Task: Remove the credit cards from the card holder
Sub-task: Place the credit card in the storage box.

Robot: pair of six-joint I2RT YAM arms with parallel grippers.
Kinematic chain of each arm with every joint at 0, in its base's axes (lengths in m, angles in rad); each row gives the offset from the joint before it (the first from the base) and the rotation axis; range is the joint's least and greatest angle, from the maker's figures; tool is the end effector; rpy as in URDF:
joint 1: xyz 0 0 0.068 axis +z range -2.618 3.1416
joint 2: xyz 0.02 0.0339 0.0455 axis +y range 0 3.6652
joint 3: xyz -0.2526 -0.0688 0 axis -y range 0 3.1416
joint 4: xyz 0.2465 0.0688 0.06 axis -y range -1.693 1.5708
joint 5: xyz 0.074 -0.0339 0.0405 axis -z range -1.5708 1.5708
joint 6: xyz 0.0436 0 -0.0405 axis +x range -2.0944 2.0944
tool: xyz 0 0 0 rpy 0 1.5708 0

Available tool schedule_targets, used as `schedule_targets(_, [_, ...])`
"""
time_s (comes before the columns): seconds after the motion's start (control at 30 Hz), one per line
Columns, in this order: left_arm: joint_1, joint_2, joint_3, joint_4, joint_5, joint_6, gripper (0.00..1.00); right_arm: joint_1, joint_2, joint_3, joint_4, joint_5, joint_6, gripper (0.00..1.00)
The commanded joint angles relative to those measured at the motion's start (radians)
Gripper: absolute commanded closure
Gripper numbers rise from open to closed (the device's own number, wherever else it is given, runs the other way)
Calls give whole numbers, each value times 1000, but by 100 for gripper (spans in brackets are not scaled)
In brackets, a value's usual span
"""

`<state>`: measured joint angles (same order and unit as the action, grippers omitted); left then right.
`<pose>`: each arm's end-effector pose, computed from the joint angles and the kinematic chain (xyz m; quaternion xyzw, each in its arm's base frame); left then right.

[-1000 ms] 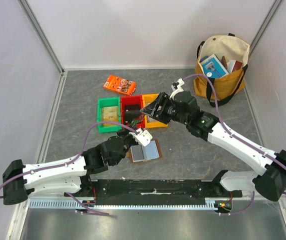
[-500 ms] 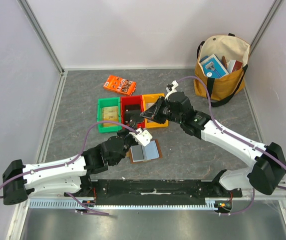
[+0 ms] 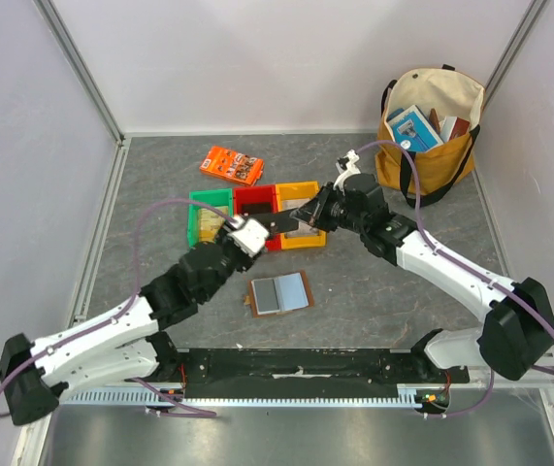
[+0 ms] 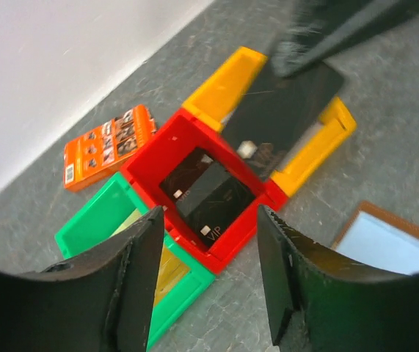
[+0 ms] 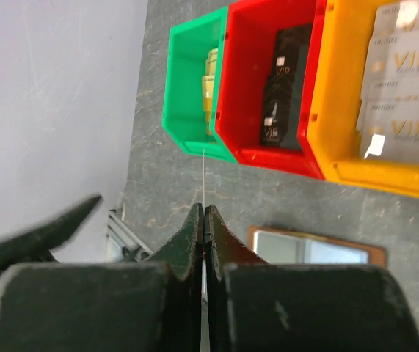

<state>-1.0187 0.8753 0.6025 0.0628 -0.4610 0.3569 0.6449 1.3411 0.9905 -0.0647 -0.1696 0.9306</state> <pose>0.1331 -0.1791 0.2752 0.3694 0.6760 -0.0310 0.6369 0.2526 0.1992 0.2840 0.0730 0.8328 0.4357 0.3336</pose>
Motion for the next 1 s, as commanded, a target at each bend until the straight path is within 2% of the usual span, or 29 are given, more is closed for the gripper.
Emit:
schedule_targets(0.0, [210, -74, 77, -29, 223, -289, 37, -28, -22, 5, 104, -65, -212, 100])
schedule_targets(0.1, [331, -88, 91, -37, 263, -390, 33, -30, 9, 20, 137, -122, -335, 100])
schedule_targets(0.23, [365, -88, 98, -54, 173, -424, 32, -30, 53, 42, 152, -124, -400, 100])
schedule_targets(0.37, [373, -102, 92, -55, -48, -437, 27, -30, 114, 56, 186, -85, -385, 100])
schedule_targets(0.53, [390, -148, 63, -24, -189, -447, 22, -28, 211, 72, 256, -38, -317, 100])
schedule_targets(0.7, [402, -180, 39, 6, -248, -441, 18, -13, 337, 134, 281, 21, -302, 100])
schedule_targets(0.97, [425, -185, 37, 11, -261, -435, 17, 41, 522, 286, 283, 13, -280, 100])
